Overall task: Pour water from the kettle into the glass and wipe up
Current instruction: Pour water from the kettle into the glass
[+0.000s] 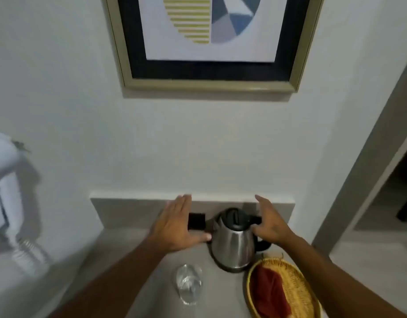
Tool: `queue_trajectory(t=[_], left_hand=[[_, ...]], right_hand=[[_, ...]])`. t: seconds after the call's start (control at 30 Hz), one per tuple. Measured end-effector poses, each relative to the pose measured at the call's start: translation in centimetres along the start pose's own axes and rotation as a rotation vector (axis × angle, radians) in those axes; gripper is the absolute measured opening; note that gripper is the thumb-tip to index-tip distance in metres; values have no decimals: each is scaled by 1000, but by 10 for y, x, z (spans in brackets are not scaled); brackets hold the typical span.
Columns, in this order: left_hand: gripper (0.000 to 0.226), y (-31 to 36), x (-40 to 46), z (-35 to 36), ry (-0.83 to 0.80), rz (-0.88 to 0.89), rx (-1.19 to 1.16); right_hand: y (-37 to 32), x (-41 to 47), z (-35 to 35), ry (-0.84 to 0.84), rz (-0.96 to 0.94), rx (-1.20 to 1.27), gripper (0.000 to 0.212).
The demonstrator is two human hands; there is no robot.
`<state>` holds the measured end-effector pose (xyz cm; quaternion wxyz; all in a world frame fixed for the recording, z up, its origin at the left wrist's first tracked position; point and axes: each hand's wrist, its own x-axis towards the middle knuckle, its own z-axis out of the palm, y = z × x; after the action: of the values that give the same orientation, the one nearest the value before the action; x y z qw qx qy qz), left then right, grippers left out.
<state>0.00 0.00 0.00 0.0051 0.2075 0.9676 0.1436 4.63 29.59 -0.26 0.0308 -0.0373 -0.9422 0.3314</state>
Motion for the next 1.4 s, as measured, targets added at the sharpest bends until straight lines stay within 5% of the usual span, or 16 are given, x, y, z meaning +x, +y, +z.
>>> queue_trajectory(t=[0.2,0.33,0.4,0.53,0.7,0.9,1.4], left_hand=[[144,-37,-68,98,-320,-159,-210],[105,-41,-85,133,-261,-239,-535],[84,-39,-89,143,-139,-310,-659],[80,-30,-87,153,-19,-375,-787],[79,-25,-91,159,17,-436,-875],[73,-24,-94,160,35,-472,-921],[72,-29,-96,163,25,-387,-888]], right_hand=[[34,3,16,14,249,121,46],[35,13,20,76,282,172,35],[27,15,24,88,208,165,35],[-7,20,22,50,-27,49,29],[-65,19,16,-15,-472,-423,40],[-114,5,23,-42,-830,-662,14],[-155,-14,23,-33,-954,-832,12]])
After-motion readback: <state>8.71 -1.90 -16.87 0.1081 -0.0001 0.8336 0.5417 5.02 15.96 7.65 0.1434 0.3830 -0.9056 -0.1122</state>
